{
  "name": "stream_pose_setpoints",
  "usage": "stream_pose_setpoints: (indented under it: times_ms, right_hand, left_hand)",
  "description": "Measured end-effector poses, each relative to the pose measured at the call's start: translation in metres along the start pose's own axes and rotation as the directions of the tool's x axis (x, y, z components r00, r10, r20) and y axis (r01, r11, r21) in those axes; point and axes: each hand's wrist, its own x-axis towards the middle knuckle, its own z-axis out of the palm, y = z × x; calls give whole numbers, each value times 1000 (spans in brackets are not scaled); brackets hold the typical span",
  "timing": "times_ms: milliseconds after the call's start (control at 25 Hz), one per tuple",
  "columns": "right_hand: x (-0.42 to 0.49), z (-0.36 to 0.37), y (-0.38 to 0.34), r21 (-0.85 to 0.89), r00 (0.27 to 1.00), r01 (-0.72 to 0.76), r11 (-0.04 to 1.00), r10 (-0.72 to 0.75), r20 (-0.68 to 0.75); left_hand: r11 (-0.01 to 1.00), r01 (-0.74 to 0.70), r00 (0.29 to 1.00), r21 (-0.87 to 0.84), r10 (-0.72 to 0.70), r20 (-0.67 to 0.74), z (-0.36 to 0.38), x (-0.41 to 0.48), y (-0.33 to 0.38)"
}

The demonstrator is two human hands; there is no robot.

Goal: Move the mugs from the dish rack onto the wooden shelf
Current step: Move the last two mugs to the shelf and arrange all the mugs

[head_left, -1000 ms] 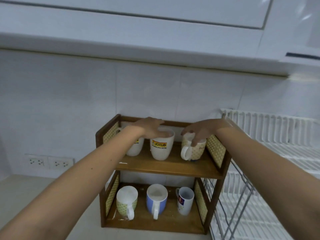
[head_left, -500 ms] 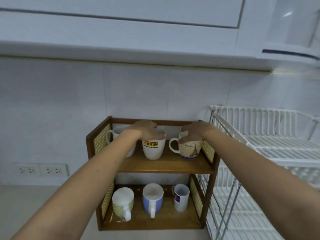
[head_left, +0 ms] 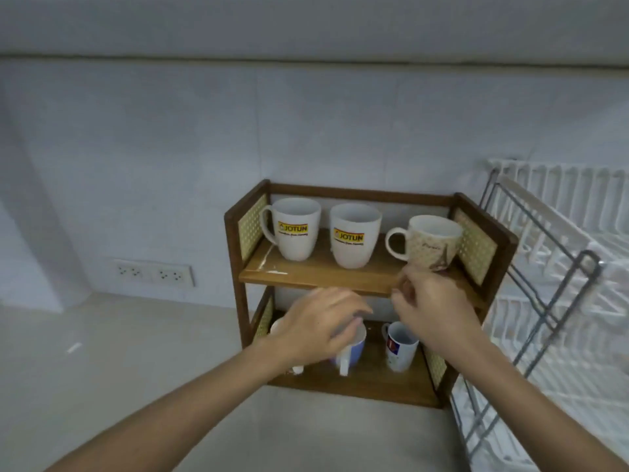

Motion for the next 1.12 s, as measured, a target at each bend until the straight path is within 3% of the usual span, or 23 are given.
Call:
stream_pose_setpoints:
  times_ms: [80, 120, 160, 240, 320, 440, 560, 640, 760, 960, 1040, 1120]
  right_hand:
    - [-16, 40, 6, 11, 933, -65, 998, 57, 355]
    - [-19, 60, 12, -31, 863, -50, 998, 58, 501]
    - [-17, 79, 19, -45, 816, -38, 998, 57, 575]
    - [-5, 107, 27, -30, 770, -46, 999, 54, 636]
    - [13, 128, 30, -41, 741, 7, 999, 23, 672]
    - [39, 148, 22, -93, 656, 172, 981, -44, 754]
    - [47, 162, 17, -154, 549, 332, 931, -58, 834]
    - [46, 169, 17, -163, 524, 359, 919, -54, 850]
    - [49, 170, 18, -136, 520, 356, 924, -75, 851]
    - [51, 174, 19, -124, 535, 346, 930, -87, 840]
    - [51, 176, 18, -134, 550, 334, 933, -77, 832]
    - [53, 175, 19, -185, 564, 311, 932, -24, 826]
  left_hand:
    - [990, -109, 958, 95, 79, 276, 27, -51, -8]
    - [992, -70, 929, 108, 25, 369, 37, -64, -18]
    - [992, 56, 913, 112, -97, 395, 42, -70, -30]
    - [900, 420, 825, 121, -434, 362, 47, -70, -64]
    - [758, 626, 652, 184, -638, 411, 52, -67, -97]
    - [700, 667, 457, 253, -654, 603, 63, -61, -119]
    - [668, 674, 357, 317, -669, 652, 76, -56, -128]
    - [680, 639, 355, 360, -676, 646, 81, -53, -128]
    - [722, 600, 428, 343, -653, 625, 81, -48, -128]
    - [746, 651, 430, 141, -515, 741, 72, -46, -132]
    - [739, 641, 441, 208, -576, 688, 78, -44, -126]
    - [697, 578, 388, 425, -692, 609, 86, -43, -120]
